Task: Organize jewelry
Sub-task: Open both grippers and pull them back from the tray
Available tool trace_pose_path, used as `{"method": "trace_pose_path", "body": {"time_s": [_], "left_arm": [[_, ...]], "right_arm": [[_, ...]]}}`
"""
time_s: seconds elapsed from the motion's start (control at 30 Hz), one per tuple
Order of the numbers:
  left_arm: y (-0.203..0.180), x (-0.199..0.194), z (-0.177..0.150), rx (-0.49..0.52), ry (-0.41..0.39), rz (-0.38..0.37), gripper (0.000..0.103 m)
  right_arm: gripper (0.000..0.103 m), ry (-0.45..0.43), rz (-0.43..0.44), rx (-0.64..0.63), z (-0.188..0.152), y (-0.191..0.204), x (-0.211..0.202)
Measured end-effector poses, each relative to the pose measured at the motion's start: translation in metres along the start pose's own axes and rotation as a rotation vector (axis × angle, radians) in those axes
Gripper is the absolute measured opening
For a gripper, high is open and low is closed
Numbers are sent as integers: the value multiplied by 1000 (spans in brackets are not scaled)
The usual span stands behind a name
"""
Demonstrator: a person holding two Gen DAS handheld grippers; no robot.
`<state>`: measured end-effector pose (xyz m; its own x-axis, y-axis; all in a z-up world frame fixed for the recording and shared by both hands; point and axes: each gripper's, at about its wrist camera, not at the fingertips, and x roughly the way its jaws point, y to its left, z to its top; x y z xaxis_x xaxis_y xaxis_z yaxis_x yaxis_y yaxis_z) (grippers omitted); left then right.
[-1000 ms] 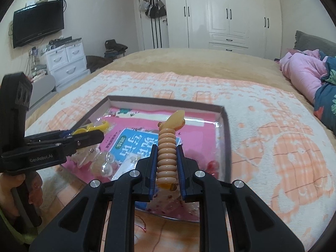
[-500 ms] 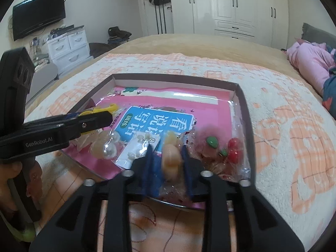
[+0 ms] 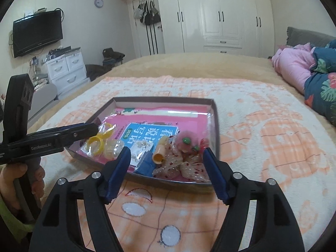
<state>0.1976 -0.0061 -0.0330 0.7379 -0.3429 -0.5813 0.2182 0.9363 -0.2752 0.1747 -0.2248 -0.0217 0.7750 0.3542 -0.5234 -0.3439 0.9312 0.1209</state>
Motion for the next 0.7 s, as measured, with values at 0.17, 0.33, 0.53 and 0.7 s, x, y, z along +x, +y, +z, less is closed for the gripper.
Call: {"method": "trace_pose_path", "body": {"time_s": [0.17,0.33,0.53,0.7], "left_arm": [[-8,-29,-2,11,-42,4,63],[-14,-53,-7,21,-66,6,68],[-19,-74,-19,28,-79,13,73],[-19,-88,-30,24,-91,17,83]], "right_arm": [[78,-44,-1,4,0,1,-26],[82,-70,-7,-19,-1,8,-46],[85,-86,-6,-23,-8,13,-64],[91,-117,-14,-15,-15,15,-78]]}}
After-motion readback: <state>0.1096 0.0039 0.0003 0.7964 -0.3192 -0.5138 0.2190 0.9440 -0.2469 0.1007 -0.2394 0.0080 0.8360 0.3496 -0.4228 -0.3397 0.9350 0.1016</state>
